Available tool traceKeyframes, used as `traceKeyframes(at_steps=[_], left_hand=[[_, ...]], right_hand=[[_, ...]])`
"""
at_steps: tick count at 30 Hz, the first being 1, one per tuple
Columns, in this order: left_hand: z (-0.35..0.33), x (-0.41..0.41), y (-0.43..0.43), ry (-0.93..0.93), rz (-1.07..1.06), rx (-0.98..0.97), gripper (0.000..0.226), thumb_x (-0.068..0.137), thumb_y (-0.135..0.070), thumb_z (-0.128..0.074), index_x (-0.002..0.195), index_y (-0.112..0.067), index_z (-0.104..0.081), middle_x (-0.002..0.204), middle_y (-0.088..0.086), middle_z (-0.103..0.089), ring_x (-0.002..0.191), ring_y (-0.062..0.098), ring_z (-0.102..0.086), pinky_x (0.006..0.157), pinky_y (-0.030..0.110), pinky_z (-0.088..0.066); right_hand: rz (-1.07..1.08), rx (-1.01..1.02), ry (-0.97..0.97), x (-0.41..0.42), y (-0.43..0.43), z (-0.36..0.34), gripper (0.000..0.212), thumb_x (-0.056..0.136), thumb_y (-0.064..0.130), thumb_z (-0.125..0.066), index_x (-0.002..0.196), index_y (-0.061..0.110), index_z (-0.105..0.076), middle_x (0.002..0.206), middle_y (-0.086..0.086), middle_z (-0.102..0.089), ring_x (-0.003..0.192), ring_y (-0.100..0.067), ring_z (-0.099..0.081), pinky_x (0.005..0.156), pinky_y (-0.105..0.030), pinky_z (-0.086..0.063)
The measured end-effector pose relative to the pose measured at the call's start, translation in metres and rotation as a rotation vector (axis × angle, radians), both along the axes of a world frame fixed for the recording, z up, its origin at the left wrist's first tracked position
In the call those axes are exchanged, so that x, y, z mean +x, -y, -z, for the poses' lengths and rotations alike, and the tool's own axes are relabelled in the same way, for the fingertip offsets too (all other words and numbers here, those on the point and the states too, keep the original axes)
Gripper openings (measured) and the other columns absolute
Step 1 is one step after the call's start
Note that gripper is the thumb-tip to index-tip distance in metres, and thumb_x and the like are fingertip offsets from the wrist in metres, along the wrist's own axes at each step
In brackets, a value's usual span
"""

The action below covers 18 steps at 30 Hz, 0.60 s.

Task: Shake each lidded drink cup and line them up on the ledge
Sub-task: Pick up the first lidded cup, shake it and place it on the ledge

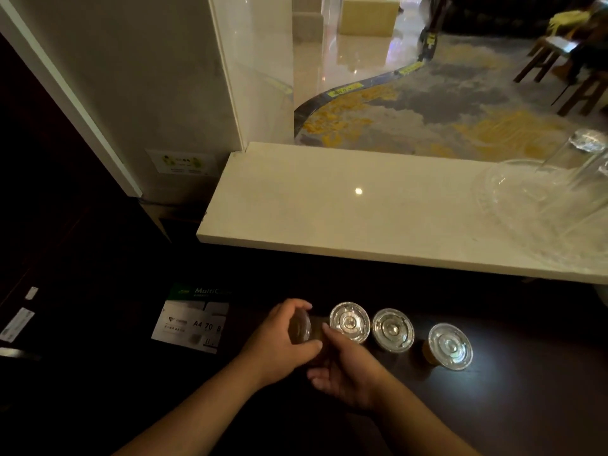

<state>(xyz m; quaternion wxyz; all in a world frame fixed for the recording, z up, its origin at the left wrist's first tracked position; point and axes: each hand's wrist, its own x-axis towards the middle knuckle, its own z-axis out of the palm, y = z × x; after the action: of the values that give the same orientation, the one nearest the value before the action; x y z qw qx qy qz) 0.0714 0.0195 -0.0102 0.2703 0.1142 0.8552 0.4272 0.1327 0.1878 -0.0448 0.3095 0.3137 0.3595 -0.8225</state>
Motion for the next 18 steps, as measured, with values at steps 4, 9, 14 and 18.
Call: traceKeyframes(at_steps=[4,9,14,18], left_hand=[[-0.063,-0.032,0.003,0.058,-0.102,0.157,0.074,0.071,-0.080,-0.061,0.135,-0.046,-0.053,0.130,-0.007,-0.064,0.109,0.011,-0.069,0.094,0.037,-0.060],[-0.122,-0.065,-0.002,0.331,-0.146,0.338,0.051,0.091,-0.061,-0.066,0.133,-0.032,-0.059,0.127,0.009,-0.070,0.076,0.030,-0.076,0.064,0.038,-0.062],[-0.141,-0.076,0.000,0.341,-0.008,0.541,0.069,0.082,-0.025,-0.088,0.140,-0.042,-0.055,0.144,0.005,-0.058,0.122,0.031,-0.068,0.090,0.046,-0.063],[-0.162,-0.076,-0.010,0.350,-0.030,0.528,0.068,0.078,-0.061,-0.079,0.139,-0.042,-0.054,0.135,0.012,-0.066,0.097,0.034,-0.077,0.083,0.047,-0.065]], right_hand=[[0.056,0.077,-0.271,-0.027,-0.018,-0.069,0.041,0.090,0.030,-0.070,0.120,0.003,-0.066,0.088,-0.017,-0.070,0.054,-0.020,-0.067,0.047,-0.025,-0.057],[0.128,0.280,-0.567,-0.052,-0.040,-0.143,0.040,0.086,0.012,-0.070,0.126,0.009,-0.061,0.108,-0.022,-0.068,0.076,-0.031,-0.068,0.067,-0.037,-0.061],[0.112,0.353,-0.564,-0.059,-0.054,-0.180,0.035,0.095,0.023,-0.064,0.125,0.006,-0.065,0.107,-0.024,-0.070,0.076,-0.033,-0.069,0.067,-0.038,-0.061],[0.109,0.400,-0.687,-0.057,-0.061,-0.197,0.036,0.093,0.007,-0.065,0.128,0.008,-0.063,0.124,-0.021,-0.068,0.102,-0.033,-0.070,0.082,-0.042,-0.062]])
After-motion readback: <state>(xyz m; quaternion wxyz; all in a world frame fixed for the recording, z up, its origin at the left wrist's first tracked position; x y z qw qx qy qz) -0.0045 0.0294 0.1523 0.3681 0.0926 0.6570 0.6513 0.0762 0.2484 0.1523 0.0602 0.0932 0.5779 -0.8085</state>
